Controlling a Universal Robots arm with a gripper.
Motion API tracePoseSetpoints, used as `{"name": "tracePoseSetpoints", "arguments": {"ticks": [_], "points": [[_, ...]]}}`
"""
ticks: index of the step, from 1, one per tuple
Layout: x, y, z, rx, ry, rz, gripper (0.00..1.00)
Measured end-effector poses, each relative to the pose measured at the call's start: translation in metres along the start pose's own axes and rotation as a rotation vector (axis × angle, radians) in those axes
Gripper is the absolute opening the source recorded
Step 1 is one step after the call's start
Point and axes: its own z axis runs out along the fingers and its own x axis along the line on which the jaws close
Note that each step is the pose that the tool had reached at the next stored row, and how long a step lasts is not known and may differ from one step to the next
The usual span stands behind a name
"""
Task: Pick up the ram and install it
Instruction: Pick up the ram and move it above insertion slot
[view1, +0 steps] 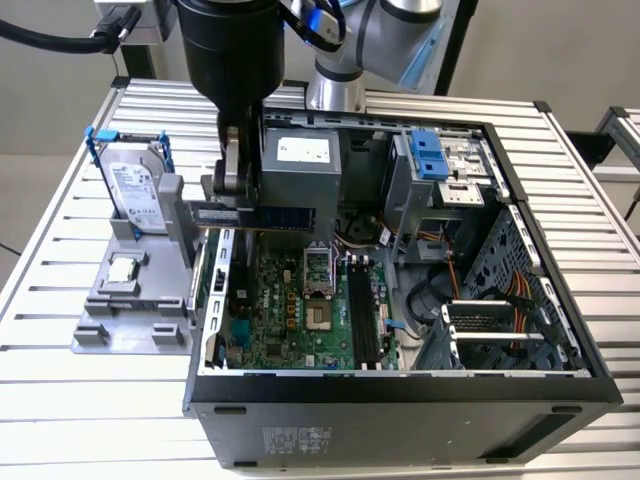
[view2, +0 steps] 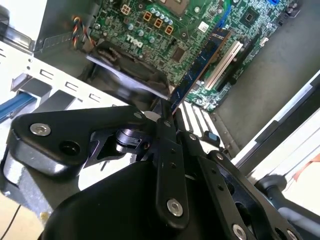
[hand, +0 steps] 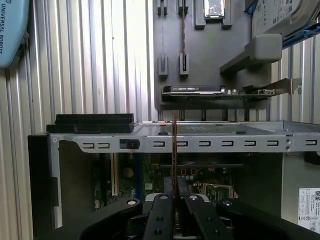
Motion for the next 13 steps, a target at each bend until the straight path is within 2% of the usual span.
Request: {"name": "tracePoseSetpoints", "arguments": {"ticks": [13], "points": [[-0.0003,-0.0071,0.0,0.0,0.0,0.0,0.0]]}}
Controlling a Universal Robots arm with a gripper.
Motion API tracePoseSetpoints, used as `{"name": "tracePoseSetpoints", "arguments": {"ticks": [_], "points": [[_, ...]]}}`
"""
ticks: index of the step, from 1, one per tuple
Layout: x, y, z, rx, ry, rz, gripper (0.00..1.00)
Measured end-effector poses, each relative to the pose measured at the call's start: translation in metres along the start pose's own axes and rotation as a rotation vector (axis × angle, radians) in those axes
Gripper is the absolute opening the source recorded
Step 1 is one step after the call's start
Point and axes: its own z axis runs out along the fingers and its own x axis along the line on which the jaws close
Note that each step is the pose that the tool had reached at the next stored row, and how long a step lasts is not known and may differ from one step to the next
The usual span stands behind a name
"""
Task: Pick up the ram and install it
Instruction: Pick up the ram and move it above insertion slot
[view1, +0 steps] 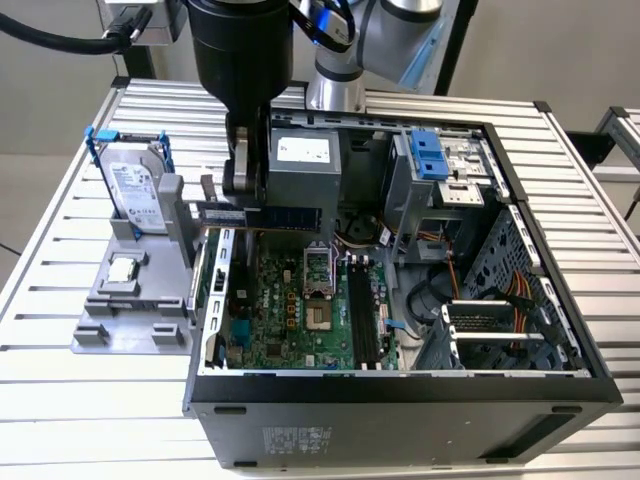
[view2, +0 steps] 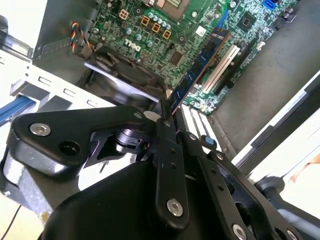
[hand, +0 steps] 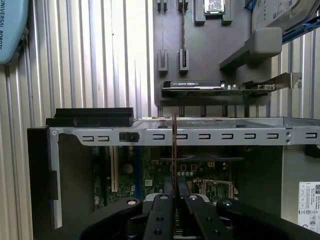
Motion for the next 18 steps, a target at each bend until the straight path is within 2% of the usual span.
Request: {"name": "tracePoseSetpoints", "arguments": {"ticks": [18], "points": [[-0.0004,-0.0096,0.0,0.0,0.0,0.0,0.0]]}}
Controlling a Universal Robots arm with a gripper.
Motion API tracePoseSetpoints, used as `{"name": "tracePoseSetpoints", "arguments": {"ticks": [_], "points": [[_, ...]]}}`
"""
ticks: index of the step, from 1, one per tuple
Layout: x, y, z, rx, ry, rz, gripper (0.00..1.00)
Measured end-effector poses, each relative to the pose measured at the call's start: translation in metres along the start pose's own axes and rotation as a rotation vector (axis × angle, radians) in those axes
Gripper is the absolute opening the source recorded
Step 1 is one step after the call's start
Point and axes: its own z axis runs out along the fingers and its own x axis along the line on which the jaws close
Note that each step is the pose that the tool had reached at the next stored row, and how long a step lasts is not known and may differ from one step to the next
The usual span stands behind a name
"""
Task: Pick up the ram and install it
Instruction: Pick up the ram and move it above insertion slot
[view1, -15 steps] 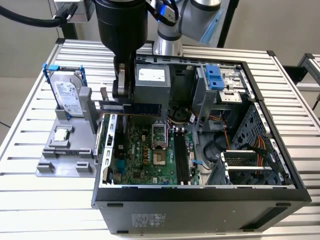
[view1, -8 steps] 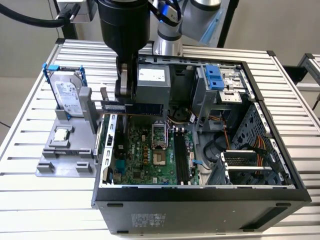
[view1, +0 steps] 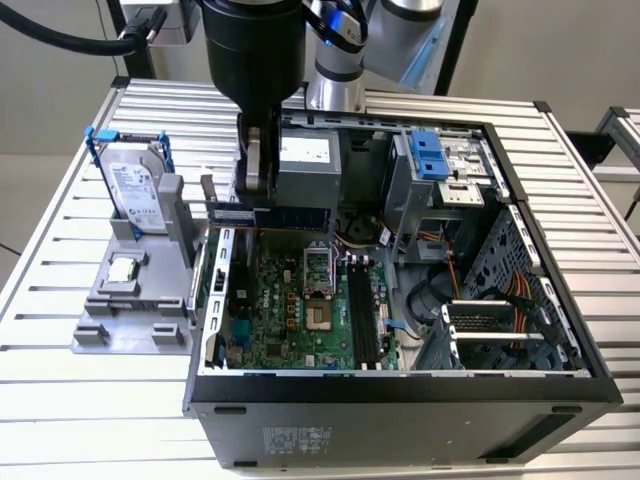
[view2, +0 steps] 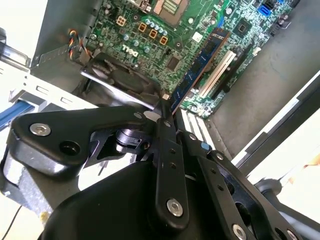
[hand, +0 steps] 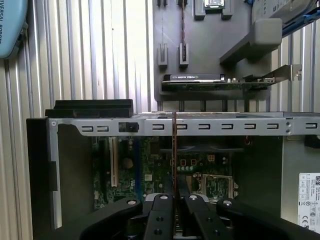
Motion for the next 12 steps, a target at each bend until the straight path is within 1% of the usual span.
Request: {"name": "tracePoseSetpoints", "arguments": {"ticks": [12], "points": [[-0.0002,-0.0064,0.0,0.0,0.0,0.0,0.0]]}}
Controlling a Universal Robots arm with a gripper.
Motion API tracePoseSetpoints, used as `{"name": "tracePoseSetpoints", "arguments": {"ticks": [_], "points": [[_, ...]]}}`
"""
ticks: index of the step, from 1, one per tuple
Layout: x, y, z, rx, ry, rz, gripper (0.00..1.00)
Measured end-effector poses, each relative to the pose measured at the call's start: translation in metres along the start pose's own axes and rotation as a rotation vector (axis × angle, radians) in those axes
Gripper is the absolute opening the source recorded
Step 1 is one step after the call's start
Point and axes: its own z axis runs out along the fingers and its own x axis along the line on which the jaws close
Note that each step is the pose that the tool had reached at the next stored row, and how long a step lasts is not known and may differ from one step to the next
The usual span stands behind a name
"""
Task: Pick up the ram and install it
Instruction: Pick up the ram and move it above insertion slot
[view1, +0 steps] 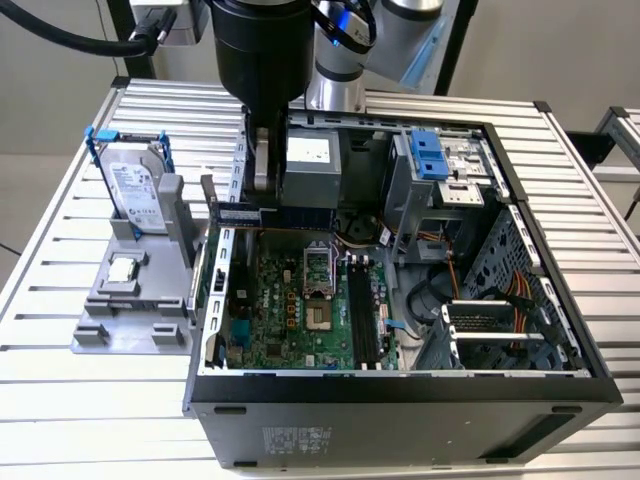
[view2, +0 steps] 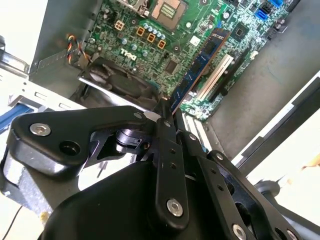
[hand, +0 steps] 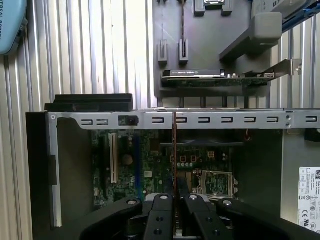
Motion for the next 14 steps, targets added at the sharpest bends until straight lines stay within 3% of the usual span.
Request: {"name": "tracePoseSetpoints", "arguments": {"ticks": [14], "points": [[-0.0003,-0.0074,0.0,0.0,0.0,0.0,0.0]]}}
